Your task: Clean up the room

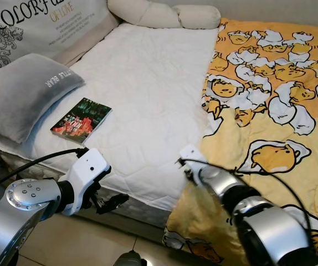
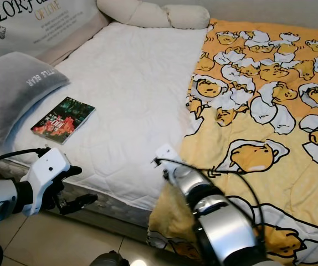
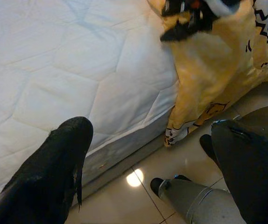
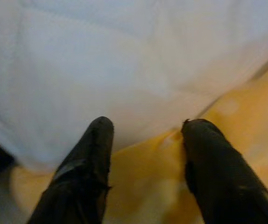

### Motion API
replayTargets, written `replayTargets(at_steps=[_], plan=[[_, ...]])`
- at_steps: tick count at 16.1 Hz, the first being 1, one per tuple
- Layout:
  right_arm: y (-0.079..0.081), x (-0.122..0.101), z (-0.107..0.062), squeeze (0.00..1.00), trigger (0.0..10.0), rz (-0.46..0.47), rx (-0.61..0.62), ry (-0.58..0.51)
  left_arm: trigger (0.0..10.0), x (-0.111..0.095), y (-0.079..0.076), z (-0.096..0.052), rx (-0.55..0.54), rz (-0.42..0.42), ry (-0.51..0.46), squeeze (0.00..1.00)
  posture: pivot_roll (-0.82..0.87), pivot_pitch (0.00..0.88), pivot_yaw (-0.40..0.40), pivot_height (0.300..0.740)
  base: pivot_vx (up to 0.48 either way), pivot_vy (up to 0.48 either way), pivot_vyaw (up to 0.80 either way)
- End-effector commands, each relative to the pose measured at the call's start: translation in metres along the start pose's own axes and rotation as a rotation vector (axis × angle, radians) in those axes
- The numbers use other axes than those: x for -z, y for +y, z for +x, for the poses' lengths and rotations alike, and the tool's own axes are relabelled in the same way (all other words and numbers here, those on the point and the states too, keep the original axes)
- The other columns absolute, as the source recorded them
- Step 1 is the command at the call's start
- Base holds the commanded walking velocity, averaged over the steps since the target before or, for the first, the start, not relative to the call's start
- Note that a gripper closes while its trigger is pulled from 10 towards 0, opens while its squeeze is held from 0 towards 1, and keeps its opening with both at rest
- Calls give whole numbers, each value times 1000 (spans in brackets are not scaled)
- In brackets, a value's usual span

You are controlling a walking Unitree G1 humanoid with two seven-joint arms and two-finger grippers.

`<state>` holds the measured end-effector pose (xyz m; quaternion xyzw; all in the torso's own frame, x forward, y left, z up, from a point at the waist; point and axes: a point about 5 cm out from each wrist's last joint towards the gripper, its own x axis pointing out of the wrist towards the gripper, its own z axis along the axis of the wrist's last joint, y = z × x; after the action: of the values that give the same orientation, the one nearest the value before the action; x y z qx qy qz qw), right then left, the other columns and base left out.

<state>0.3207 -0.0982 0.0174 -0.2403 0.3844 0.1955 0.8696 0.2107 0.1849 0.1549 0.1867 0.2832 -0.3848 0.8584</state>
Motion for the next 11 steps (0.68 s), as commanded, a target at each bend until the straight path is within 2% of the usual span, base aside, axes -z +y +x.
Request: replayTargets(at_steps=[1,2,3,5,6,7,8,9,10,11], plan=[[2,-1,0,243,10000,113,5,27,10000,-3,1,-4,-23,10,-5,0,350,0,40,740,0,0,0],[5,1,0,0,10000,161,22,37,10000,-3,1,-4,-23,9,-5,0,350,0,42,740,0,0,0],[7,2,1,0,8824,195,30,35,10000,-3,1,-4,-24,9,-6,0,350,0,43,740,0,0,0],[12,4,2,0,8000,210,49,44,10000,-3,1,-4,-27,10,-6,0,354,0,44,740,0,0,0],[15,6,2,0,7725,208,53,50,10000,-3,1,-4,-29,10,-6,0,356,0,42,740,0,0,0],[17,13,3,0,8196,160,75,86,10000,-3,2,-4,-33,10,-6,0,361,0,38,740,0,0,0],[17,22,3,0,7686,104,108,124,10000,-3,2,-4,-38,9,-7,0,364,0,35,740,0,0,0],[17,24,3,0,7686,86,118,135,10000,-3,1,-4,-39,8,-7,0,365,0,35,740,0,0,0],[14,31,3,0,6706,73,141,149,10000,-2,1,-4,-40,6,-7,0,366,0,34,740,0,0,0],[10,36,2,0,5098,44,166,158,10000,-2,0,-4,-41,6,-7,0,366,0,33,740,0,0,0]])
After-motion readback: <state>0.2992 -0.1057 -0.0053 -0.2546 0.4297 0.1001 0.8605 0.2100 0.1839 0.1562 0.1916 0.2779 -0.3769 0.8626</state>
